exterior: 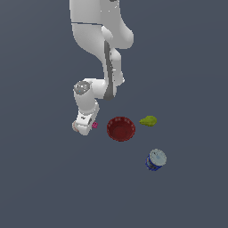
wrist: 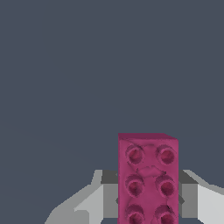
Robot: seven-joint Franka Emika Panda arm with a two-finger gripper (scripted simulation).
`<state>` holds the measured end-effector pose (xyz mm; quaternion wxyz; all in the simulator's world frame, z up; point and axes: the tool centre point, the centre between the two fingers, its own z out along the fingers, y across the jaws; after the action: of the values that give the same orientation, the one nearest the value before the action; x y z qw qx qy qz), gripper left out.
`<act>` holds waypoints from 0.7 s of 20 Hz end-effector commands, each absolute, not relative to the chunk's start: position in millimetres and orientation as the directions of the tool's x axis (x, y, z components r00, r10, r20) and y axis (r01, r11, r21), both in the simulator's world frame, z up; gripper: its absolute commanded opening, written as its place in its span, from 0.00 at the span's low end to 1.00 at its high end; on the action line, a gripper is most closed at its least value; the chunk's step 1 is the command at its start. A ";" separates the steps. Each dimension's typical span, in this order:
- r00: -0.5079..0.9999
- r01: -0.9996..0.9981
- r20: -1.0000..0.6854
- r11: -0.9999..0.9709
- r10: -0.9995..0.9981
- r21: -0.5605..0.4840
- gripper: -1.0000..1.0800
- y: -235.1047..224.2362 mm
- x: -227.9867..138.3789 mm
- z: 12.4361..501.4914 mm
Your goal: Pick up a designated object from a clutter of objects.
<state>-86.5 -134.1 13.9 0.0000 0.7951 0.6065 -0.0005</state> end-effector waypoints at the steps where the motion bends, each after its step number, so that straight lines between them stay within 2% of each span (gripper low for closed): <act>1: 0.264 0.964 -0.001 -0.264 0.964 0.000 0.00 -134.4 -86.6 17.8; 14: 0.262 0.965 -0.004 -0.262 0.965 -0.003 0.00 -136.9 -93.8 76.7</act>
<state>-92.8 -136.6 67.7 0.0000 0.7945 0.6072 -0.0021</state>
